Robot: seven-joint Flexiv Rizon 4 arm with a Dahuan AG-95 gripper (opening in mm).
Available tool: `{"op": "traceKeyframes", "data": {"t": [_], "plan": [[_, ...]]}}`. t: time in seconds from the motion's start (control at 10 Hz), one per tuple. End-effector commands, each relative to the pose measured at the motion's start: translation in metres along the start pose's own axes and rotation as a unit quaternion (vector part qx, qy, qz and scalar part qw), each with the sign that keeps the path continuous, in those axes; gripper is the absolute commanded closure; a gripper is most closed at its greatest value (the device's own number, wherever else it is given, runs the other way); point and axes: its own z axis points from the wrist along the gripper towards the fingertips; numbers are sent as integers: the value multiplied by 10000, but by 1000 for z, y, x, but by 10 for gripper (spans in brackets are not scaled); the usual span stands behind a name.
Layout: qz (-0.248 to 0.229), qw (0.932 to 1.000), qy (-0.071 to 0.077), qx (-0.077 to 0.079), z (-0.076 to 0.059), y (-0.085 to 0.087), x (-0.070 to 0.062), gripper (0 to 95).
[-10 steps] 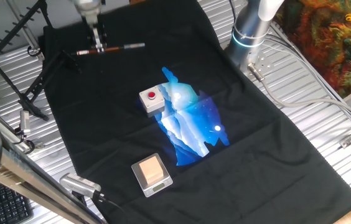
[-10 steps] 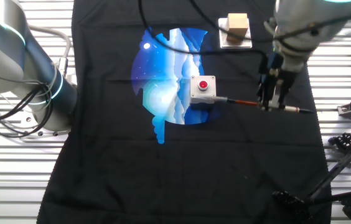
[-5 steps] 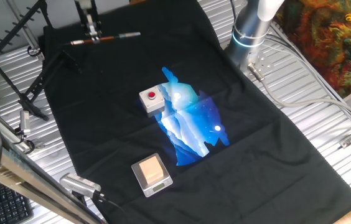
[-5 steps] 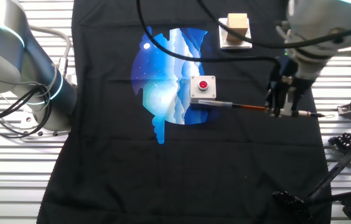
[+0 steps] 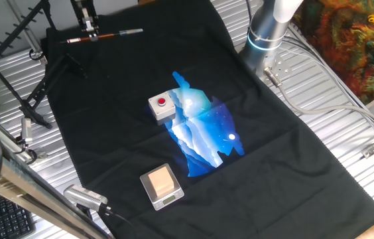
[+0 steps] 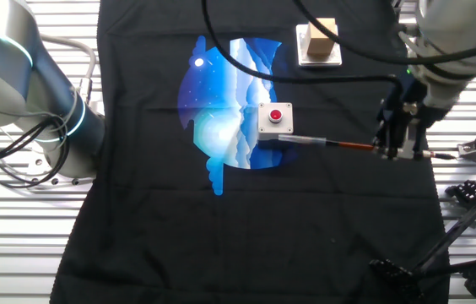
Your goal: Place the brush on the pen rack
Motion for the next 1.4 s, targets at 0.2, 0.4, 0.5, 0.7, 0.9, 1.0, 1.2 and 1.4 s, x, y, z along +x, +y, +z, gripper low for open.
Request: {"op": "traceKeyframes", "data": {"t": [0.2, 0.4, 0.5, 0.7, 0.9, 1.0, 1.2, 1.4], "plan": [[-73, 10000, 28, -34, -7, -7, -6, 950], [-109, 9999, 33, -51, -12, -12, -13, 950], [-116, 9999, 35, -62, -13, -13, -15, 950], [-140, 9999, 32, -57, -14, -16, -22, 950], [-144, 9999, 31, -52, -15, -17, -27, 950], [-159, 9999, 32, -55, -16, -19, -28, 950], [-206, 9998, 28, -61, -18, -24, -30, 950], [-243, 9997, 24, -53, -18, -29, -32, 950]]}}
